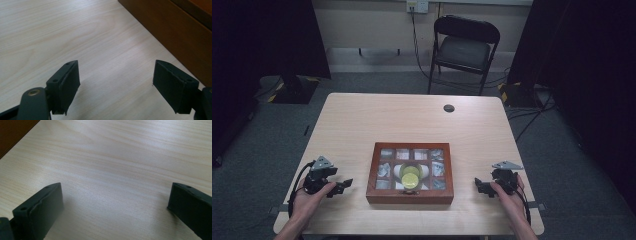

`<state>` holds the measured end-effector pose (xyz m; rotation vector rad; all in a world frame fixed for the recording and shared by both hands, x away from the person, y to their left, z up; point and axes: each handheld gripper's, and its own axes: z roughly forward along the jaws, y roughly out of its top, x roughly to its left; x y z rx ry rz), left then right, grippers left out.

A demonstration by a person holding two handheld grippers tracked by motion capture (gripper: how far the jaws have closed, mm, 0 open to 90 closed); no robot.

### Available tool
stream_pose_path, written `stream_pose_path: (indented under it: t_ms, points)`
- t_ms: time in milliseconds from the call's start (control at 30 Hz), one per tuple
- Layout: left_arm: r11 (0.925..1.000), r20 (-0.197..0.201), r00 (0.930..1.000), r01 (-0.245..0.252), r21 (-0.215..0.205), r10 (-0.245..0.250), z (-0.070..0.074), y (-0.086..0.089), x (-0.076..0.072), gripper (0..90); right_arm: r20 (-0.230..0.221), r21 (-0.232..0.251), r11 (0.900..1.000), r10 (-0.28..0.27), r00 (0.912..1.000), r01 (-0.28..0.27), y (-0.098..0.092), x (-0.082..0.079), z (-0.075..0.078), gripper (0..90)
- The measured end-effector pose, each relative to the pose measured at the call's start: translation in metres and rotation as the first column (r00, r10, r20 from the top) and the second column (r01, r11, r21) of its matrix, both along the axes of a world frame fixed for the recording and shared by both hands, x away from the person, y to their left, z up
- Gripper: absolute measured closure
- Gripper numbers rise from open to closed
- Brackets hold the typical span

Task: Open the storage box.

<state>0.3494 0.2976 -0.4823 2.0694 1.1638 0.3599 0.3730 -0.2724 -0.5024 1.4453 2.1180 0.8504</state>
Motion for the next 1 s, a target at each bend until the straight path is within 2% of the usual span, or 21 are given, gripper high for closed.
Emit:
stream_pose_path:
  t_ms: [100,167,300,400,533,600,633,800,867,1000]
  points:
    - [0.9999,-0.002,1.0000,0.006,-0.008,-0.006,0.002,-0.002,-0.001,21.8,-0.001,0.000,1.000,0.004,1.0000,-0.004,0.000,0.000,0.000,0.0]
    - [0.9985,-0.001,0.9997,0.026,-0.049,-0.026,0.007,-0.003,-0.002,21.8,-0.001,-0.001,1.000,0.009,1.0000,-0.009,0.000,0.000,0.000,0.0]
    - [0.9971,0.030,0.9977,0.062,-0.045,-0.061,0.015,-0.006,-0.008,22.2,-0.001,-0.001,1.000,0.027,0.9996,-0.027,0.000,0.000,0.000,0.0]
    - [0.9945,0.039,0.9966,0.075,-0.074,-0.072,0.018,-0.008,-0.011,22.8,0.000,0.000,0.999,0.043,0.9991,-0.043,0.000,-0.001,0.000,0.0]
    - [0.9934,0.046,0.9958,0.083,-0.080,-0.079,0.020,-0.011,-0.012,24.1,0.000,0.000,0.999,0.044,0.9990,-0.044,0.000,-0.001,0.000,0.0]
    - [0.9919,0.075,0.9957,0.064,-0.110,-0.056,0.025,-0.012,-0.014,24.1,0.000,-0.002,0.999,0.045,0.9990,-0.045,0.000,0.000,0.000,0.0]
    - [0.9908,0.075,0.9957,0.063,-0.120,-0.054,0.026,-0.013,-0.014,24.3,0.000,-0.002,0.999,0.046,0.9989,-0.046,0.000,0.000,0.000,0.0]
    - [0.9891,0.085,0.9934,0.086,-0.119,-0.076,0.032,-0.017,-0.016,27.9,-0.004,-0.002,0.999,0.053,0.9986,-0.053,0.000,0.001,0.000,0.0]
    - [0.9901,0.096,0.9914,0.098,-0.100,-0.088,0.036,-0.023,-0.015,28.5,-0.010,-0.002,0.998,0.065,0.9978,-0.065,0.000,0.002,0.001,0.0]
    - [0.9877,0.091,0.9881,0.132,-0.085,-0.124,0.040,-0.031,-0.013,28.5,-0.001,-0.001,0.996,0.086,0.9963,-0.086,-0.001,0.002,0.000,0.0]
